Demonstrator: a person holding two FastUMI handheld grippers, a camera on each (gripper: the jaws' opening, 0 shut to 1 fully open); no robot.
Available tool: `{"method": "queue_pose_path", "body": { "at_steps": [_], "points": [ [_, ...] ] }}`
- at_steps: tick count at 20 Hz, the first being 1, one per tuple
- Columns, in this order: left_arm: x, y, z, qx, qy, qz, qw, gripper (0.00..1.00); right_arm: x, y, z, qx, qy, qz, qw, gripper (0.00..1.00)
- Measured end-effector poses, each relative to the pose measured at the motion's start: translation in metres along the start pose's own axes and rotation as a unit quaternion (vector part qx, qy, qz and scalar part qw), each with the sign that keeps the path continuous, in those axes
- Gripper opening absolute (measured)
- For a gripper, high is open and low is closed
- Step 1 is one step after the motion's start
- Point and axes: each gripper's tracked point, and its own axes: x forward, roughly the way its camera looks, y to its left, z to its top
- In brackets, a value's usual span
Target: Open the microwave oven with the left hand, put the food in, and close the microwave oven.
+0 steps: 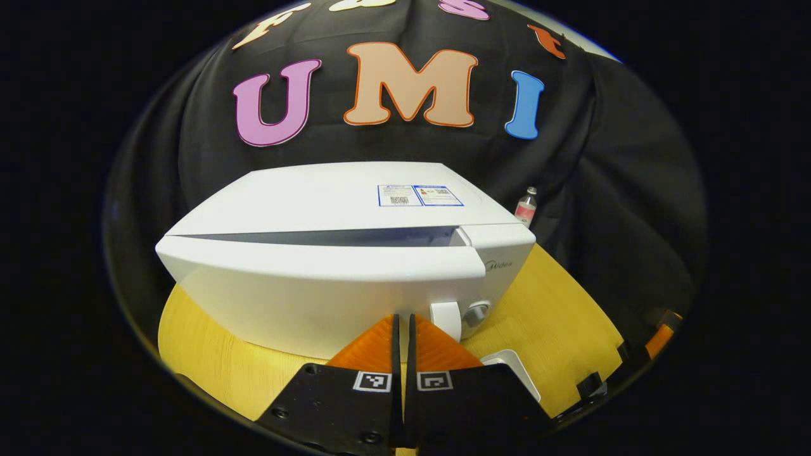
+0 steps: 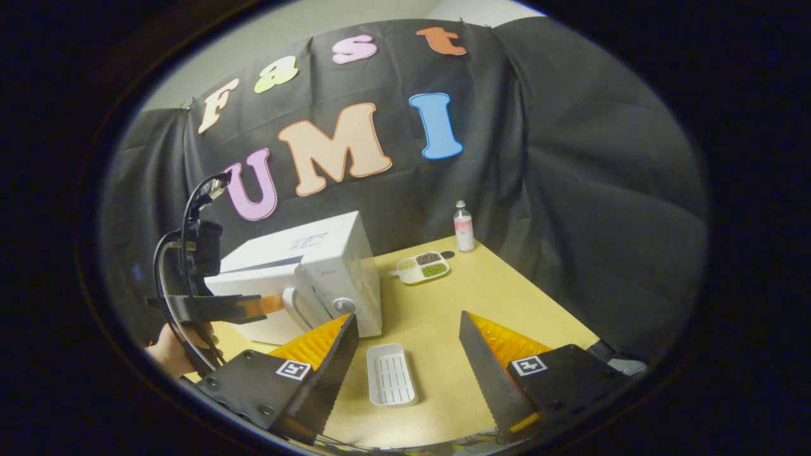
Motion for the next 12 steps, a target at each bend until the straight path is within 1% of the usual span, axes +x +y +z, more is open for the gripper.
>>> {"method": "queue_pose_path", "body": {
  "at_steps": [3,6,12],
  "points": [
    [0.006,0.0,0.001,-0.014,0.001,0.004,1.0,0.01,0.005,-0.003,-0.002,0.011,0.0,-0.002,1.0,0.92],
    [0.012,0.002,-0.002,-0.017,0.007,0.004,1.0,0.0,0.01,-0.003,-0.005,0.013,0.008,-0.003,1.0,0.92],
    [0.018,0.004,-0.009,-0.049,0.016,0.003,0.999,0.0,0.018,-0.005,0.005,-0.008,-0.005,-0.004,1.0,0.92]
  ]
}}
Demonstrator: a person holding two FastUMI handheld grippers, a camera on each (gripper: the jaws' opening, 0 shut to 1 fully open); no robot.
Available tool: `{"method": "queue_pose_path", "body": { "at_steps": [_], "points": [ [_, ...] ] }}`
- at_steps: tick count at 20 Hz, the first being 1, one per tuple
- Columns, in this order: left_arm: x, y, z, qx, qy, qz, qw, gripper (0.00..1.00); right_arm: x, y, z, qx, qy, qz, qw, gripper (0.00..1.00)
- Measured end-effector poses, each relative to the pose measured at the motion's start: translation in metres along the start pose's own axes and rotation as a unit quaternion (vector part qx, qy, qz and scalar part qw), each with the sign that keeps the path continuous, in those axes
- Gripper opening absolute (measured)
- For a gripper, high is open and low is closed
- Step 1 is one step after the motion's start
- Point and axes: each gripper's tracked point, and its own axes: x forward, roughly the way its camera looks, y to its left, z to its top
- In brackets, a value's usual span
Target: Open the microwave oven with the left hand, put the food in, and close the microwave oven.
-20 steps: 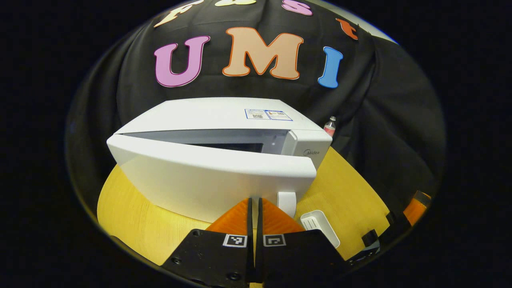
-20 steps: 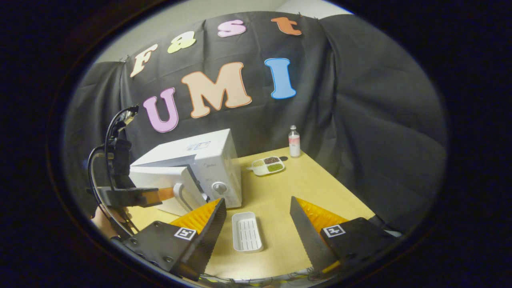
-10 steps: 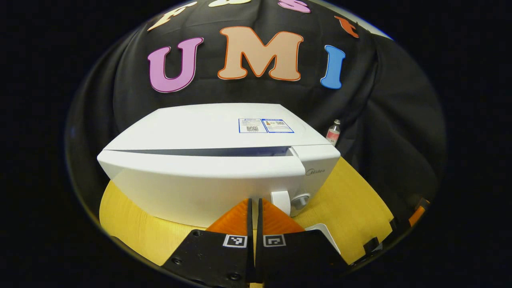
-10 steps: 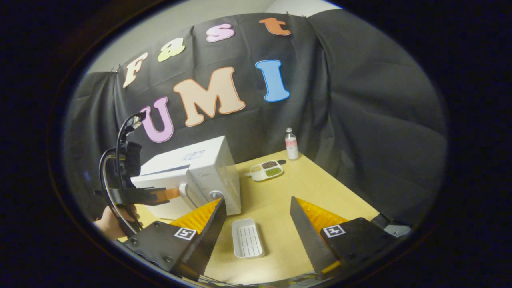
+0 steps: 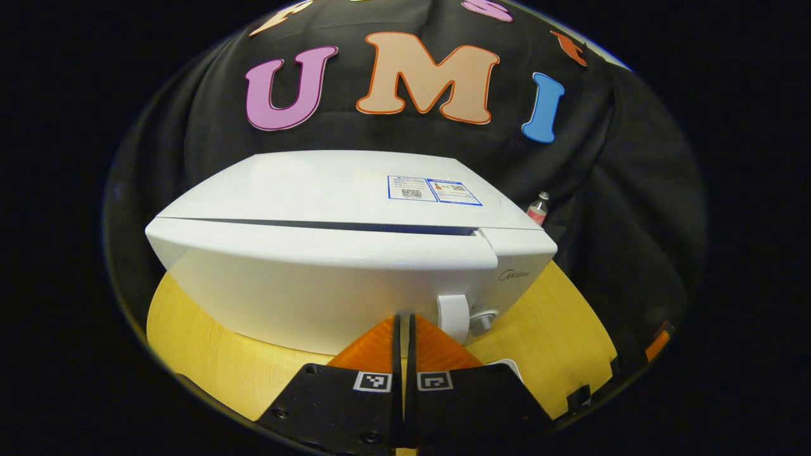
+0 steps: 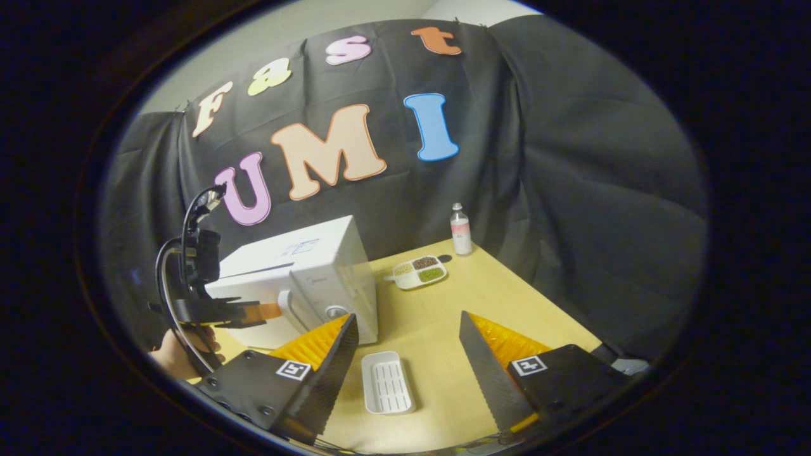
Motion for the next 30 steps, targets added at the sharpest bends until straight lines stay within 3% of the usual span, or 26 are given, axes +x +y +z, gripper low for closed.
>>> {"method": "queue_pose_path", "body": {
  "at_steps": [6,10,13,14,24,30],
  "points": [
    [0.005,0.003,-0.003,-0.026,-0.003,0.008,1.0,0.01,0.005,-0.008,0.001,-0.005,0.001,-0.009,1.0,0.92],
    [0.014,0.007,-0.02,-0.044,0.028,0.025,0.998,0.01,0.007,-0.011,-0.002,-0.001,0.006,-0.013,1.0,0.92],
    [0.019,0.018,-0.004,-0.037,0.002,0.042,0.998,0.01,0.006,-0.01,-0.004,-0.009,0.009,-0.013,1.0,0.92],
    [0.018,0.015,-0.016,-0.049,0.028,0.044,0.997,0.02,0.006,-0.01,-0.004,-0.012,0.012,-0.012,1.0,0.92],
    [0.012,0.025,-0.008,-0.029,0.012,0.05,0.998,0.01,0.006,0.004,-0.007,-0.033,0.018,0.012,0.999,0.92],
    [-0.027,0.018,-0.014,-0.021,0.018,0.021,0.999,0.06,0.003,0.0,0.004,-0.036,0.001,0.016,0.999,0.92]
  ]
}}
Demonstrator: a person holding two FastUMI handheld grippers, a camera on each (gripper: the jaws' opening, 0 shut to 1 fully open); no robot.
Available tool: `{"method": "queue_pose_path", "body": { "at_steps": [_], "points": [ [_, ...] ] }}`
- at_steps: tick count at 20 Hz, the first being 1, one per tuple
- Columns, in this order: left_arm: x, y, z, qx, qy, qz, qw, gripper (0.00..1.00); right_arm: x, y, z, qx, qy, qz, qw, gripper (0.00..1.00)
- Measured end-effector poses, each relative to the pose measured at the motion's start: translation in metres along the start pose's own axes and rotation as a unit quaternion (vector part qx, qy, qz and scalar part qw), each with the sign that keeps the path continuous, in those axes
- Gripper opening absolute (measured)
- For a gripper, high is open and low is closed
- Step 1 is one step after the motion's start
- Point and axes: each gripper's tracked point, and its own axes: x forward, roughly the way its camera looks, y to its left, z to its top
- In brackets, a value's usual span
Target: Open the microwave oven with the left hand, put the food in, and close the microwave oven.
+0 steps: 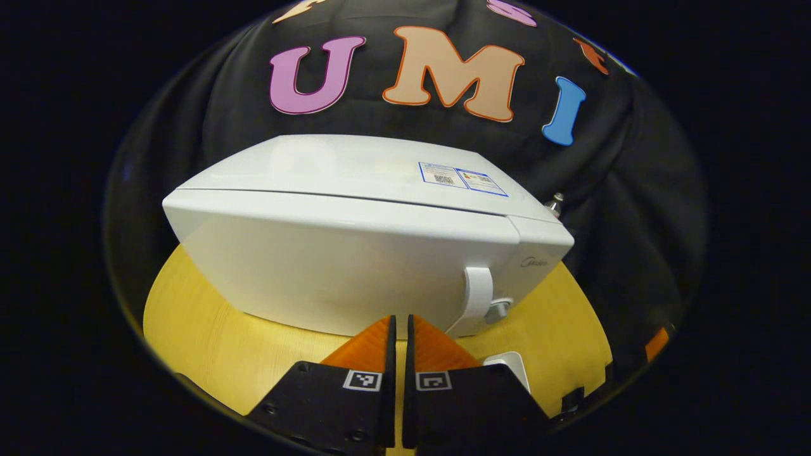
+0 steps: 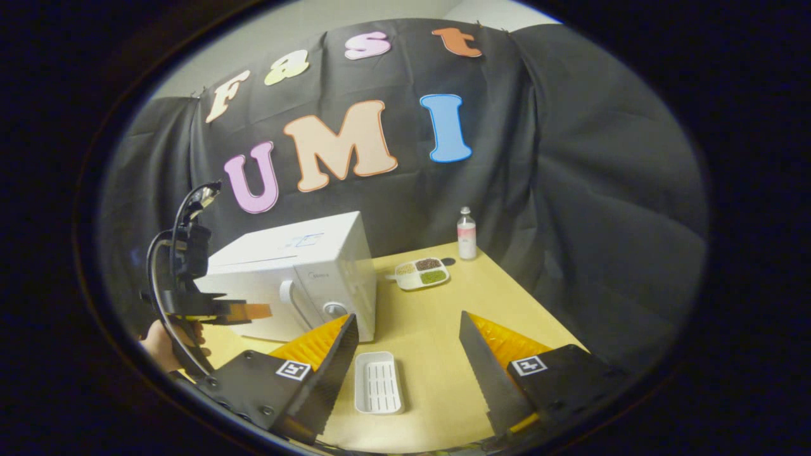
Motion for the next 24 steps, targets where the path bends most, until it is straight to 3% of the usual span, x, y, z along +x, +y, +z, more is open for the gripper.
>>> {"method": "queue_pose_path", "body": {
  "at_steps": [4,10,12,13,14,15,19,20,24],
  "points": [
    [-0.029,-0.008,0.01,0.023,-0.02,-0.009,0.999,0.13,0.0,0.001,0.008,-0.013,0.003,0.012,1.0,0.92],
    [-0.071,-0.009,0.035,0.05,-0.073,0.006,0.996,0.39,-0.014,0.021,0.052,-0.01,-0.02,0.055,0.998,0.92],
    [-0.085,-0.004,0.045,0.036,-0.094,0.019,0.995,0.54,-0.023,0.025,0.073,-0.006,-0.038,0.065,0.997,0.92],
    [-0.094,0.002,0.05,0.026,-0.106,0.029,0.994,0.74,-0.028,0.027,0.082,-0.003,-0.046,0.069,0.997,0.92],
    [-0.104,0.006,0.057,0.016,-0.12,0.039,0.992,0.82,-0.033,0.029,0.09,-0.002,-0.053,0.072,0.996,0.98],
    [-0.113,0.009,0.061,0.01,-0.133,0.047,0.99,0.98,-0.038,0.029,0.097,-0.002,-0.061,0.073,0.996,0.98],
    [-0.142,0.018,0.071,0.014,-0.159,0.063,0.985,0.96,-0.055,0.028,0.119,-0.009,-0.091,0.07,0.993,0.98],
    [-0.145,0.019,0.07,0.014,-0.158,0.062,0.985,0.96,-0.058,0.028,0.119,-0.01,-0.091,0.068,0.993,0.91],
    [-0.16,0.021,0.069,0.003,-0.167,0.068,0.984,0.96,-0.067,0.025,0.117,-0.012,-0.088,0.069,0.994,0.91]
  ]
}}
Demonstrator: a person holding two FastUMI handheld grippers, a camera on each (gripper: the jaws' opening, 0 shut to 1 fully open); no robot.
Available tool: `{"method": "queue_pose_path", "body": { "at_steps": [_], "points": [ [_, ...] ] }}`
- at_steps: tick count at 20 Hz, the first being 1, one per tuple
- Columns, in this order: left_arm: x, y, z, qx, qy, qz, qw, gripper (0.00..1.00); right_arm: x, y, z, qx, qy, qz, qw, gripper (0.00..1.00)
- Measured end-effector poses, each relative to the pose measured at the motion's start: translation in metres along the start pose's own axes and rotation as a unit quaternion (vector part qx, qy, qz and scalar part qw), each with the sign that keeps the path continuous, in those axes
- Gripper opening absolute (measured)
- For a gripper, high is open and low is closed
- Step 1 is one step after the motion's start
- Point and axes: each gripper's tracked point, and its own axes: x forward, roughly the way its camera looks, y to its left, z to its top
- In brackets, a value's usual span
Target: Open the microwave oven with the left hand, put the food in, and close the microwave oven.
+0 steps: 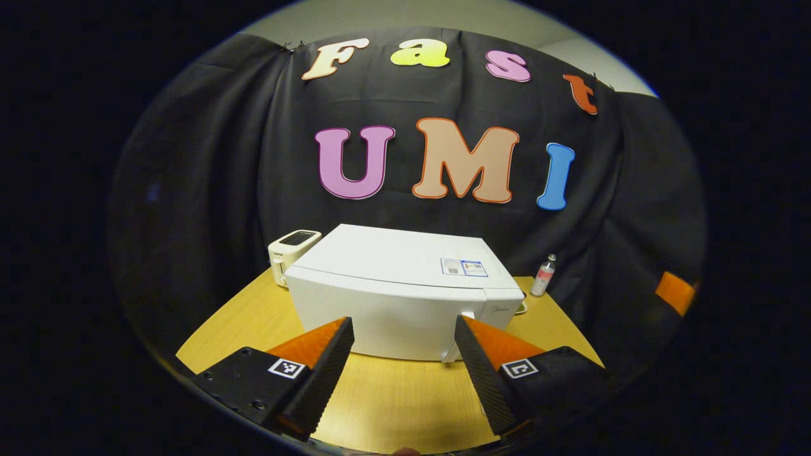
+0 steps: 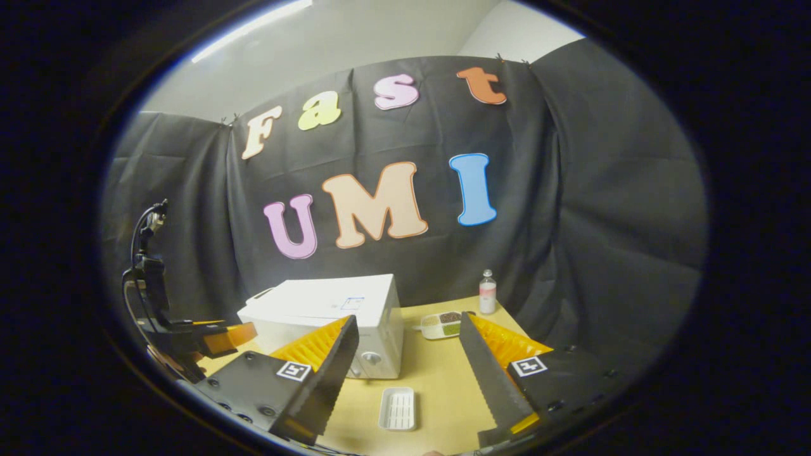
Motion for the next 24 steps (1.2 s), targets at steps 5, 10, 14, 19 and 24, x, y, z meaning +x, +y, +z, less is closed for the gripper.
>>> {"method": "queue_pose_path", "body": {
  "at_steps": [5,10,14,19,24],
  "points": [
    [-0.013,0.005,-0.002,-0.002,-0.007,0.011,1.0,0.96,-0.014,0.004,-0.004,-0.008,0.008,0.006,1.0,0.91],
    [-0.025,0.014,-0.008,0.01,-0.001,0.024,1.0,0.96,-0.024,0.012,-0.014,-0.013,0.021,0.013,1.0,0.92],
    [-0.032,0.018,-0.015,0.01,0.006,0.028,1.0,0.96,-0.031,0.014,-0.018,-0.015,0.024,0.017,0.999,0.98],
    [-0.038,0.02,-0.018,0.005,0.007,0.034,0.999,0.96,-0.036,0.012,-0.022,-0.012,0.029,0.017,0.999,0.98],
    [-0.039,0.02,-0.016,0.012,0.005,0.037,0.999,0.97,-0.036,0.01,-0.021,-0.008,0.027,0.016,0.999,0.92]
  ]
}}
